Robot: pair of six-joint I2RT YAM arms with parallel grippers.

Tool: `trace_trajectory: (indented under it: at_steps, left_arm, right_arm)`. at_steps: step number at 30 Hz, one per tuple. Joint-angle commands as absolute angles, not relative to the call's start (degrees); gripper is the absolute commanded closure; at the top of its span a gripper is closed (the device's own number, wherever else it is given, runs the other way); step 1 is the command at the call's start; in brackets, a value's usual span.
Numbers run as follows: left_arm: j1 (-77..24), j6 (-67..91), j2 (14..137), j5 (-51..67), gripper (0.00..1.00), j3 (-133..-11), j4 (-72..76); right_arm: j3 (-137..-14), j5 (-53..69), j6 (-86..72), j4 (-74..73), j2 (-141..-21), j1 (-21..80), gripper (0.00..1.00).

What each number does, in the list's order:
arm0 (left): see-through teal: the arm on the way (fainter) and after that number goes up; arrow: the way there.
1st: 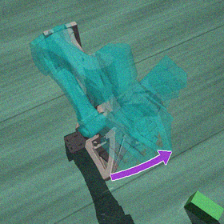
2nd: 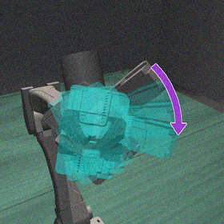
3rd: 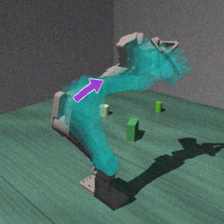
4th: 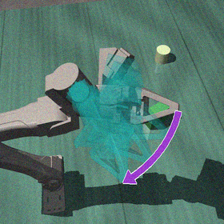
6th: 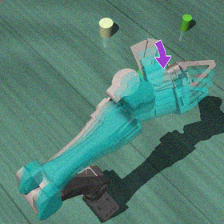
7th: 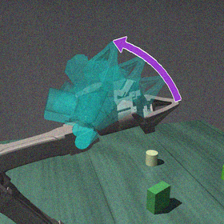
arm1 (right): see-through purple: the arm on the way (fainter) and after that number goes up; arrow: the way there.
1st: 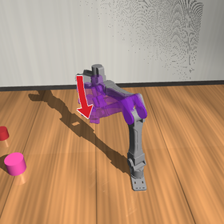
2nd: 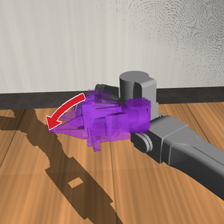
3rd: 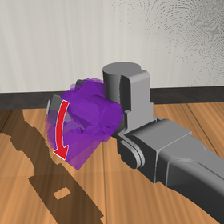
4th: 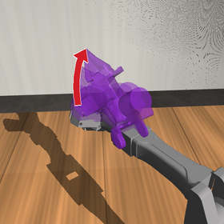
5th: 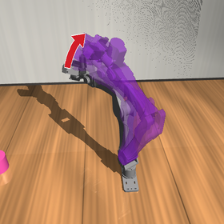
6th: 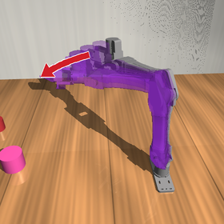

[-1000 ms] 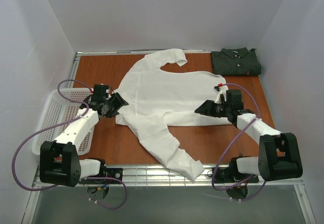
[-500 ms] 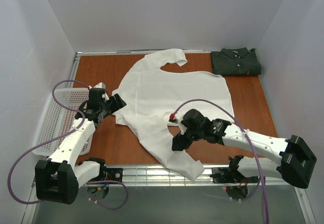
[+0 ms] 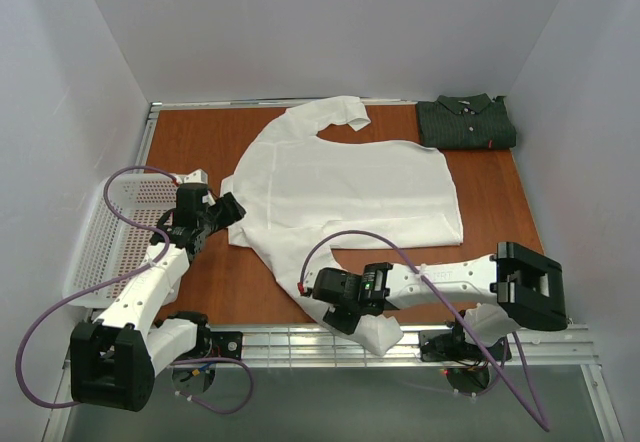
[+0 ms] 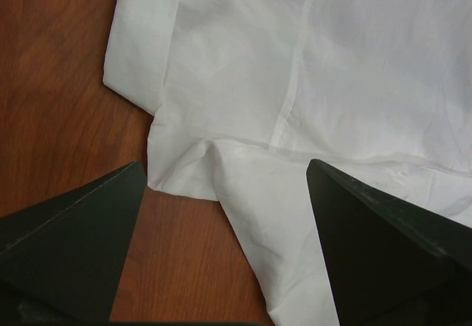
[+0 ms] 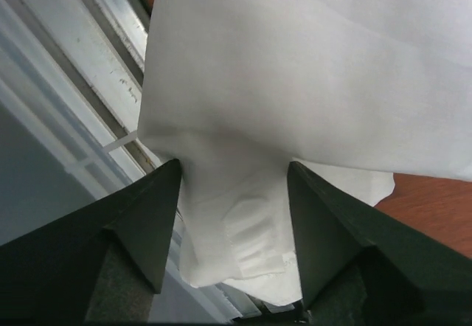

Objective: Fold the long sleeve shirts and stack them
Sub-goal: Fold the shirt

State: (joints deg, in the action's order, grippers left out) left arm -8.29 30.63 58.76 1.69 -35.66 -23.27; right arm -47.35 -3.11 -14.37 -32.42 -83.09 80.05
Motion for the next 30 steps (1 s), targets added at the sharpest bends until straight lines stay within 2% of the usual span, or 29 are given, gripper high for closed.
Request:
trace_trajectory:
  at_steps: [1,3,5,6,10,15,22,24,28,30]
  left_arm:
    - [-7.9,29.5,57.5,-1.1,0.16,-35.9,-21.4]
    - [-7.9,29.5,57.2,-1.2,0.16,-35.8,-21.4]
    - [-7.9,29.4,57.1,-1.1,0.16,-35.8,-21.4]
    - [-7.9,29.5,57.1,-1.1,0.16,-35.7,-21.3]
    - [-7.9,29.4,57.2,-1.0,0.16,-35.7,-21.1]
    - [-7.9,29.3,57.4,-0.4,0.16,-35.7,-21.0]
    - [-7.9,29.1,57.7,-0.1,0.16,-35.5,-20.8]
    - [-7.9,29.1,57.7,1.6,0.16,-35.4,-20.8]
    - [-7.9,29.1,57.9,2.4,0.16,-35.3,-20.7]
    - [-7.9,29.0,58.0,2.6,0.16,-35.4,-20.7]
  right_arm:
    - [-50.6,-8.1,-13.4,-35.0,-85.5,80.8,0.47]
    - [-52.2,-9.7,-12.3,-36.0,-86.3,80.8,0.83]
    - [-53.3,-10.9,-11.6,-37.1,-86.3,80.8,0.97]
    - [-53.9,-11.7,-10.6,-37.6,-86.0,80.7,0.99]
    - [-59.5,-16.6,-7.2,-42.9,-85.3,78.0,0.99]
    - [-65.2,-17.3,-0.2,-44.8,-83.5,65.4,0.99]
    - [-80.8,-6.9,7.7,-44.2,-93.3,45.4,0.96]
    - [-87.5,-5.1,6.9,-44.1,-98.6,41.9,0.91]
    - [-99.7,-5.7,3.6,-44.3,-107.8,35.6,0.58]
    - [-103.6,-8.0,1.8,-44.2,-110.4,35.1,0.52]
